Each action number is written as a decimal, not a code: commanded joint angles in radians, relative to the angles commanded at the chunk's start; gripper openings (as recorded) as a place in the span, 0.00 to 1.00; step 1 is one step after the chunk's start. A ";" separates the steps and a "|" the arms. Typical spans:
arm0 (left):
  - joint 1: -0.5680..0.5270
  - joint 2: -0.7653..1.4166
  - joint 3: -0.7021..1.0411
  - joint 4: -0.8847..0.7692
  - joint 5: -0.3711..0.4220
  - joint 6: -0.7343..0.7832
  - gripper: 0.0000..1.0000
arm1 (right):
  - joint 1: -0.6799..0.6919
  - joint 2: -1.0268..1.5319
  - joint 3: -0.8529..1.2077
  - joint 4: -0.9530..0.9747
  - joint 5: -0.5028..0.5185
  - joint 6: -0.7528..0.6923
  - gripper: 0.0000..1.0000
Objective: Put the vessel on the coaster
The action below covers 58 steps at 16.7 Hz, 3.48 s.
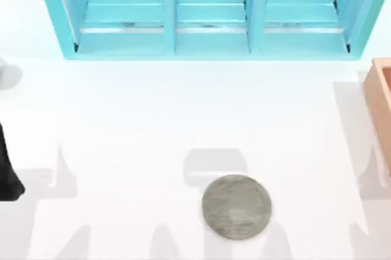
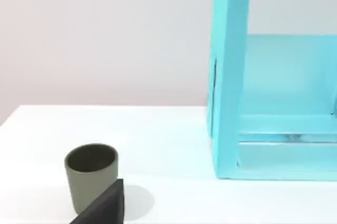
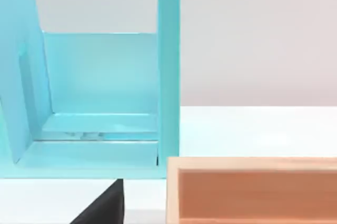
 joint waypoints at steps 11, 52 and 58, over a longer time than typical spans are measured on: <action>-0.039 0.435 0.454 -0.334 -0.036 0.398 1.00 | 0.000 0.000 0.000 0.000 0.000 0.000 1.00; 0.160 2.634 2.754 -1.669 -0.090 1.767 1.00 | 0.000 0.000 0.000 0.000 0.000 0.000 1.00; 0.172 2.557 2.424 -1.416 -0.091 1.777 1.00 | 0.000 0.000 0.000 0.000 0.000 0.000 1.00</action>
